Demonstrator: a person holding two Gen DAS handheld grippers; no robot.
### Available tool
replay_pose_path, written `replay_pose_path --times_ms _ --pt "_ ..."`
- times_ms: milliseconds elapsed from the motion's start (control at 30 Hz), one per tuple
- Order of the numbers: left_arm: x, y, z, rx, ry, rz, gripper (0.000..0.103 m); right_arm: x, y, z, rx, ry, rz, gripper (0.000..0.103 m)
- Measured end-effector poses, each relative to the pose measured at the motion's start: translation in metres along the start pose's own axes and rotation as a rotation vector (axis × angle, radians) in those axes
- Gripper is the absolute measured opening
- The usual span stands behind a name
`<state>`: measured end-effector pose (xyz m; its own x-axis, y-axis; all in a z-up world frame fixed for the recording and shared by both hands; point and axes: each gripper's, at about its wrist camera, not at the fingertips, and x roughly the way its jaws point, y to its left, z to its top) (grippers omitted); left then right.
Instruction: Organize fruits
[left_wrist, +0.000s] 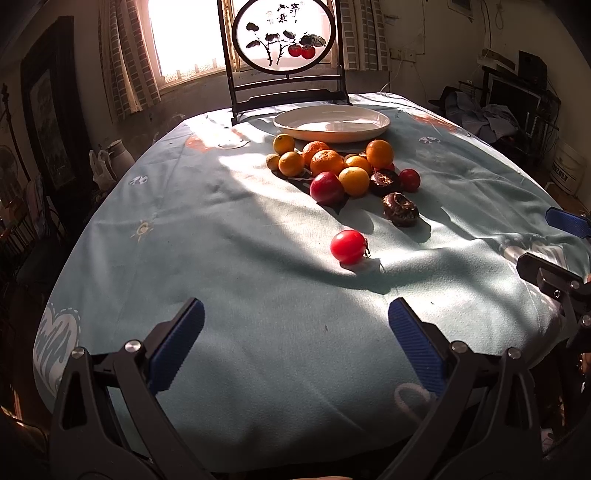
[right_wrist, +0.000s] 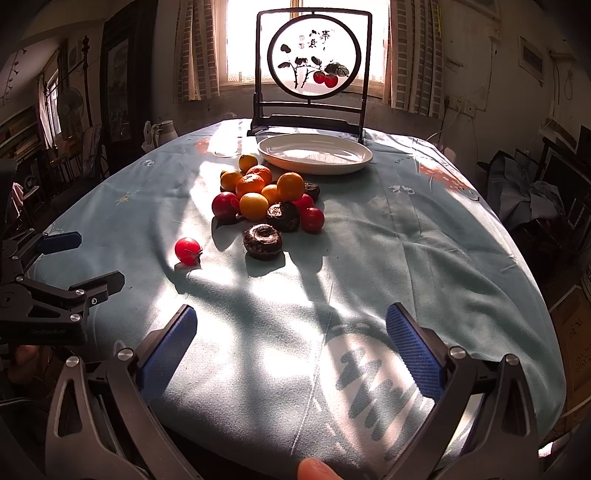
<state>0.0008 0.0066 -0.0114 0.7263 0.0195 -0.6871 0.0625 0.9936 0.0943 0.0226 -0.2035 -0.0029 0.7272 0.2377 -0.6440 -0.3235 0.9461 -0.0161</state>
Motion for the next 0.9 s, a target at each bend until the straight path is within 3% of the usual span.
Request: replay_pose_path --times_ms 900 --pt "0.0023 -0.0004 -0.0010 0.002 0.006 -0.001 0.101 0.0009 0.0012 -0.0003 0.001 0.003 0.001 0.102"
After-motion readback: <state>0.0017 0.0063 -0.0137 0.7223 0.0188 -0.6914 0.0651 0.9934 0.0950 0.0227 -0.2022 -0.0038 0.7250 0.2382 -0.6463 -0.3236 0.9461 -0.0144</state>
